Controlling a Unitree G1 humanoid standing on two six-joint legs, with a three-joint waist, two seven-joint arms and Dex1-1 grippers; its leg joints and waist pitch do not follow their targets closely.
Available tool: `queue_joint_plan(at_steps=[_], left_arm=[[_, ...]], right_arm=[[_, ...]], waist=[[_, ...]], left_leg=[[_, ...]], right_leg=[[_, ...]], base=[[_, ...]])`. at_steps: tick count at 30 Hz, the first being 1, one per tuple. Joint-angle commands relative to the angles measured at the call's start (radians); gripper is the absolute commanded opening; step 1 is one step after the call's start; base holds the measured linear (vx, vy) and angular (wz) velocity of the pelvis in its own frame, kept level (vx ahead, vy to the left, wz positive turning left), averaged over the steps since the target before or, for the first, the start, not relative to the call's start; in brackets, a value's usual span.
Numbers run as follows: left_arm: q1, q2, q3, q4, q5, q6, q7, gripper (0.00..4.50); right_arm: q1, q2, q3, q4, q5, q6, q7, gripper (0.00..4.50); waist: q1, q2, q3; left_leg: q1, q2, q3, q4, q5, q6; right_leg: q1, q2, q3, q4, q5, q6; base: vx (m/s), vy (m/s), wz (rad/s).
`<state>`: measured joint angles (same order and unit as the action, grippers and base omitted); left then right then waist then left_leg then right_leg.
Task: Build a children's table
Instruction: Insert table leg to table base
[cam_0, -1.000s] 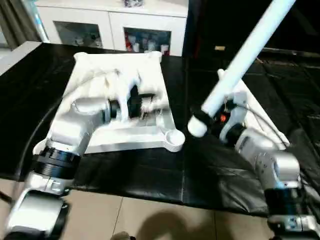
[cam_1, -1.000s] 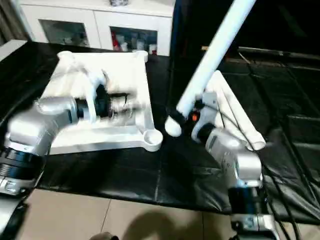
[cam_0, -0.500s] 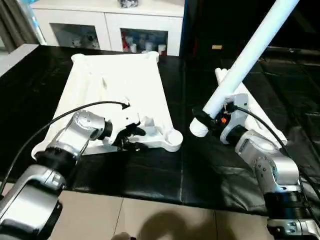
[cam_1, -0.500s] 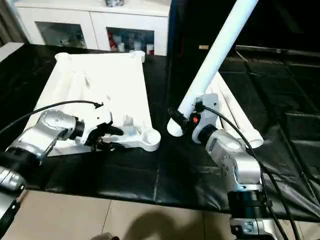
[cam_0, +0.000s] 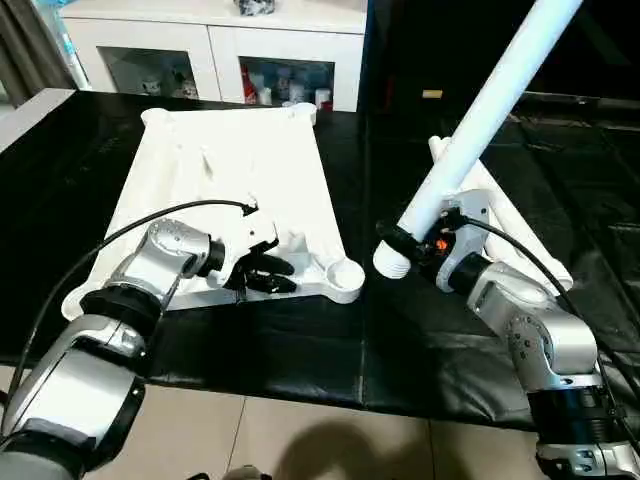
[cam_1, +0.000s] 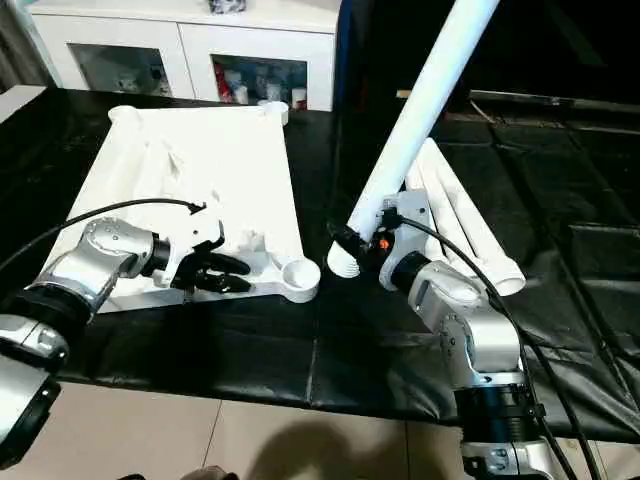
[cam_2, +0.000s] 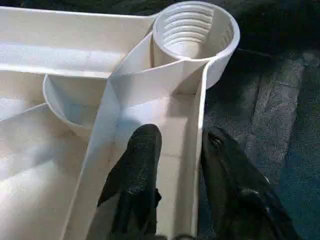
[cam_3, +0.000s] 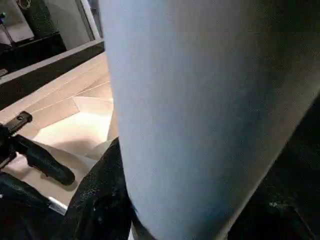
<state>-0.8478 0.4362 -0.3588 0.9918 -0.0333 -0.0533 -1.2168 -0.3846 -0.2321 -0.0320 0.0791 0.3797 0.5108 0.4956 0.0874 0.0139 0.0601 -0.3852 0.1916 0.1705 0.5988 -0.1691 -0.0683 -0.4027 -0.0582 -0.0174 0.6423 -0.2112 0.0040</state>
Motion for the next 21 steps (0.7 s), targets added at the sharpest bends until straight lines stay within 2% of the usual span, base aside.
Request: queue_joint_plan(at_steps=[1, 7, 10, 12, 15, 16, 19, 20, 21], left_arm=[[-0.027, -0.005, 0.015, 0.016, 0.011, -0.015, -0.003, 1.17], [-0.045, -0.024, 0.025, 0.067, 0.027, -0.033, 0.0, 0.73], [-0.054, -0.032, 0.028, 0.09, 0.034, -0.042, -0.002, 0.37], [-0.057, -0.034, 0.027, 0.096, 0.038, -0.042, -0.001, 0.31], [-0.065, -0.044, 0.037, 0.114, 0.044, -0.042, 0.0, 0.07], [-0.068, -0.046, 0.037, 0.118, 0.045, -0.041, -0.002, 0.07], [-0.065, -0.045, 0.023, 0.121, 0.062, -0.045, -0.012, 0.0], [-0.058, -0.048, 0.011, 0.118, 0.072, -0.047, -0.019, 0.0], [-0.055, -0.05, 0.01, 0.116, 0.073, -0.045, -0.022, 0.0]], right_arm=[[0.001, -0.006, 0.003, -0.028, 0.0, -0.001, 0.007, 1.93], [-0.003, -0.009, 0.009, -0.023, -0.002, -0.006, 0.017, 1.93], [-0.004, -0.01, 0.009, -0.023, -0.002, -0.008, 0.021, 1.93], [-0.004, -0.011, 0.008, -0.022, -0.003, -0.009, 0.023, 1.93], [-0.005, -0.017, 0.016, -0.02, -0.005, -0.003, 0.037, 1.93], [-0.006, -0.019, 0.018, -0.022, -0.003, 0.003, 0.041, 1.93], [-0.008, -0.027, 0.029, -0.027, -0.002, 0.016, 0.054, 1.93], [-0.011, -0.034, 0.04, -0.026, -0.004, 0.018, 0.069, 1.93], [-0.013, -0.037, 0.043, -0.024, -0.005, 0.017, 0.074, 1.93]], waist=[[0.0, 0.01, -0.077], [0.001, 0.012, -0.076], [-0.001, 0.011, -0.076], [0.0, 0.006, -0.076], [0.0, 0.007, -0.077], [-0.001, 0.004, -0.077], [-0.001, 0.005, -0.077], [-0.002, 0.01, -0.078], [-0.003, 0.007, -0.077]], left_leg=[[0.022, 0.022, -0.005, -0.064, -0.172, -0.037], [0.024, 0.023, -0.005, -0.064, -0.184, -0.037], [0.023, 0.022, -0.006, -0.065, -0.188, -0.039], [0.023, 0.023, -0.005, -0.065, -0.188, -0.037], [0.023, 0.023, -0.005, -0.064, -0.174, -0.029], [0.022, 0.023, -0.005, -0.063, -0.172, -0.027], [0.019, 0.023, -0.006, -0.064, -0.159, -0.022], [0.02, 0.023, -0.007, -0.063, -0.155, -0.021], [0.02, 0.022, -0.005, -0.062, -0.16, -0.02]], right_leg=[[0.06, -0.064, 0.033, -0.072, 0.025, -0.25], [0.059, -0.065, 0.033, -0.074, 0.009, -0.251], [0.059, -0.064, 0.033, -0.075, 0.001, -0.25], [0.059, -0.065, 0.033, -0.076, -0.003, -0.251], [0.06, -0.065, 0.033, -0.075, 0.008, -0.252], [0.061, -0.065, 0.033, -0.074, 0.013, -0.254], [0.064, -0.066, 0.032, -0.072, 0.035, -0.257], [0.064, -0.067, 0.032, -0.071, 0.043, -0.257], [0.064, -0.066, 0.033, -0.073, 0.042, -0.259]], base=[[0.0, 0.0, 0.0], [0.0, 0.0, 0.0], [0.0, 0.0, 0.0], [0.0, 0.0, 0.0], [0.0, 0.0, 0.0], [0.0, 0.0, 0.0], [0.0, 0.0, 0.0], [0.0, 0.0, 0.0], [0.0, 0.0, 0.0]])
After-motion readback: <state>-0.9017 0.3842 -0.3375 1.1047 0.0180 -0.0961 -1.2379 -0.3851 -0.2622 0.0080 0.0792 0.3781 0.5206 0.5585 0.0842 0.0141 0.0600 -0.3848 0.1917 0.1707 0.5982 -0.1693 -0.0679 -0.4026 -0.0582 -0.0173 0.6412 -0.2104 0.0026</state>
